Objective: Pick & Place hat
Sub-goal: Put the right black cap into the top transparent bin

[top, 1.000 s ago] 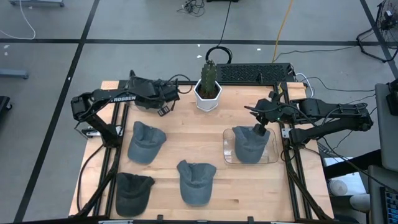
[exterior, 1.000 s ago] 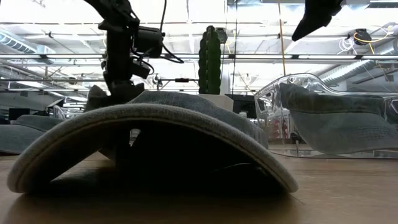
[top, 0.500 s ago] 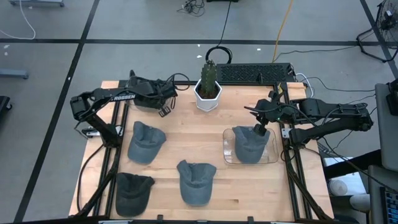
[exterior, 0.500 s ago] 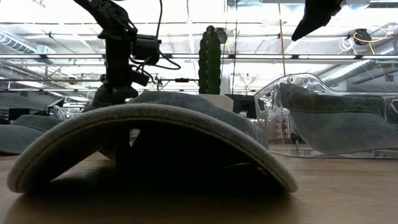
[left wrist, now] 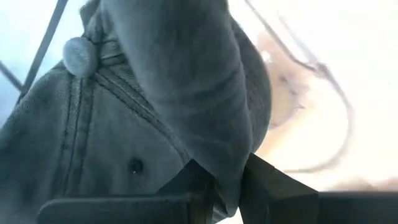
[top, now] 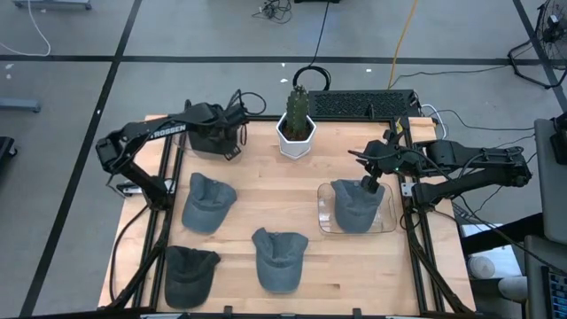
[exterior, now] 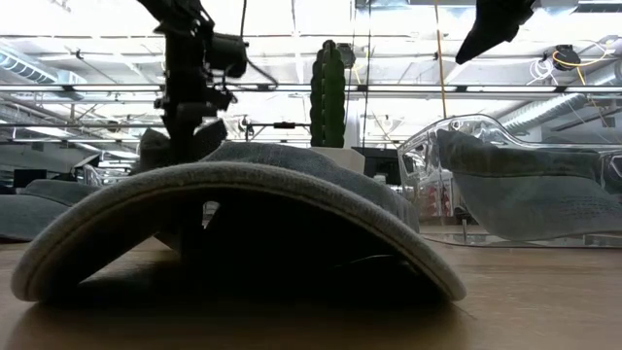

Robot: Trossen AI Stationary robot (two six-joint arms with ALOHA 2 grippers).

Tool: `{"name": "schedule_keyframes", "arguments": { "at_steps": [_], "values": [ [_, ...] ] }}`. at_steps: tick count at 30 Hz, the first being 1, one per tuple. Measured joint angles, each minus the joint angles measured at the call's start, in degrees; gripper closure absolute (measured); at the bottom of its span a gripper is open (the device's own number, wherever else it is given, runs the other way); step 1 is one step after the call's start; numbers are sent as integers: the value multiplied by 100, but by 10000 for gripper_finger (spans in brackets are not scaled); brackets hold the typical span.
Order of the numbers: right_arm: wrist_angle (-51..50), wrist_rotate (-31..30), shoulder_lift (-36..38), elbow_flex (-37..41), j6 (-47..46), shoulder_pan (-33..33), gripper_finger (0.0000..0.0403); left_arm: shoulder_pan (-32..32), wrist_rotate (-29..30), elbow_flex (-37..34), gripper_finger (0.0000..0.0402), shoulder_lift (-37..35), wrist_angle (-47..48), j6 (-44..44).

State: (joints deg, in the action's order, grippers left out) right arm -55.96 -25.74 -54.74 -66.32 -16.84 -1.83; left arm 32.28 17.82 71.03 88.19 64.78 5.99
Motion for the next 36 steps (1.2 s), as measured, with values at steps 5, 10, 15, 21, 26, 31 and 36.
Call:
{"name": "schedule_keyframes", "arguments": {
  "at_steps": [5, 10, 15, 21, 26, 31, 36],
  "values": [
    [0, -147, 0, 0, 0, 0, 358, -60, -161, 277, 343, -134, 159, -14],
    [82, -266, 0, 0, 46, 2, 358, 32, -246, 255, 300, -125, 183, -27],
    [112, -274, -1, 0, 57, 2, 358, 97, -356, -34, 240, -55, 188, -44],
    [112, -264, 0, 0, 58, 2, 358, 129, -18, 108, 203, -176, 619, -263],
    [131, -260, 0, 0, 59, 2, 358, 374, 871, 268, 215, -439, 700, -330],
    [128, -258, 0, 0, 59, 2, 358, 968, 836, 233, 244, -455, 666, -344],
    [128, -264, 0, 0, -105, 2, 358, 1384, 388, -201, 271, -416, 567, -637]
  ]
}}
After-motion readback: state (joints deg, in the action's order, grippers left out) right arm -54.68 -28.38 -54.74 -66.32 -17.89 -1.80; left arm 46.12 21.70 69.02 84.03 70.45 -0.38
